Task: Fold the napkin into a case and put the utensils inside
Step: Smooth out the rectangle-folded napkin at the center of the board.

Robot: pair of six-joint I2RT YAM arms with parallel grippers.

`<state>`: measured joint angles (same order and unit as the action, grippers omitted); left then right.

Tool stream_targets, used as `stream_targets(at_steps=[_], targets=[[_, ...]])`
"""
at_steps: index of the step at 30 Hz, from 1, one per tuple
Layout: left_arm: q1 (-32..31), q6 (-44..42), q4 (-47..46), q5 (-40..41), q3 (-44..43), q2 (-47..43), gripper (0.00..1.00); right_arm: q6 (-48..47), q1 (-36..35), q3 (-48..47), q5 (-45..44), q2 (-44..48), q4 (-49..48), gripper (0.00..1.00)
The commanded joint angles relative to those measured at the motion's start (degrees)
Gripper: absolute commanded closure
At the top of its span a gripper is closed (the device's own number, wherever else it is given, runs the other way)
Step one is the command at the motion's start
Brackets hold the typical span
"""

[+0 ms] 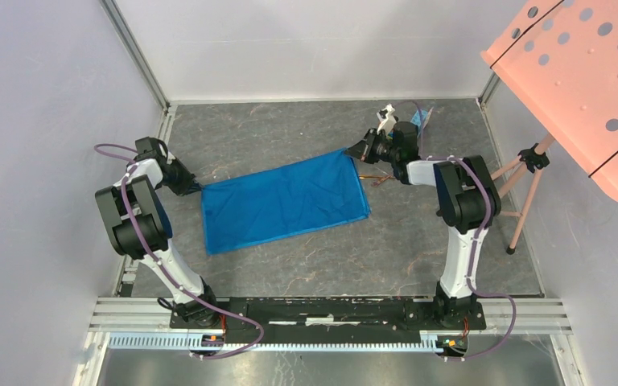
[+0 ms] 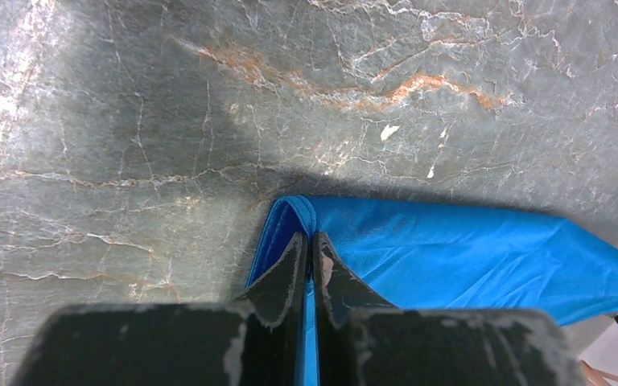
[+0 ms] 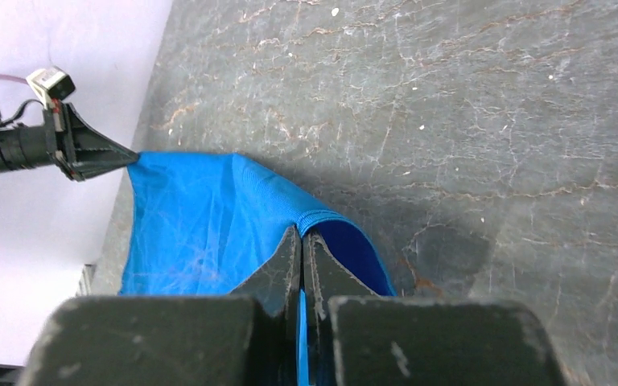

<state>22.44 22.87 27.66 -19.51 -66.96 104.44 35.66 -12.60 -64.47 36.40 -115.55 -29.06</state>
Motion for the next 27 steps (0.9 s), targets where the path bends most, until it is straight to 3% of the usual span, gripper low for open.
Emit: stream_targets(at_steps=[1,3,5,11,13,16,18,20,27], targets=[[0.5,0.6,-1.5,-1.0,-0.3,0.3,0.92,12.3,1.0,-2.3,2.8,-5.8,-16.6,1.0],[0.5,0.6,-1.5,-0.7,-0.2,0.2,0.92,17.4,0.9,-3.2,4.3,-8.0,-23.1,1.0],[0.5,0.5,-1.5,-0.4,-0.2,0.0,0.92,16.2,0.9,-4.7,3.3,-9.3,-23.0,0.88],[0.3,0.3,-0.7,0.8,0.0,-1.6,0.86,-4.9,0.8,-10.0,-3.6,-4.3,6.8,0.58],[-0.2,0.3,0.5,3.0,0.0,-3.2,0.75,-12.1,0.8,-11.9,-9.2,-1.1,18.4,0.51],[-2.2,0.2,2.0,8.1,0.9,-7.5,0.48,-19.2,0.5,-13.5,-20.9,4.1,34.6,0.42],[-3.5,0.5,2.7,10.9,1.8,-10.7,0.25,-20.3,0.4,-8.9,-24.2,8.2,36.4,0.38],[-4.6,1.1,3.1,12.3,3.0,-14.3,0.16,-20.6,-0.1,-2.8,-22.8,12.7,34.4,0.36],[-17.9,3.8,3.7,11.8,7.0,-24.6,0.12,-13.7,-1.6,18.0,-17.1,23.0,19.8,0.45]])
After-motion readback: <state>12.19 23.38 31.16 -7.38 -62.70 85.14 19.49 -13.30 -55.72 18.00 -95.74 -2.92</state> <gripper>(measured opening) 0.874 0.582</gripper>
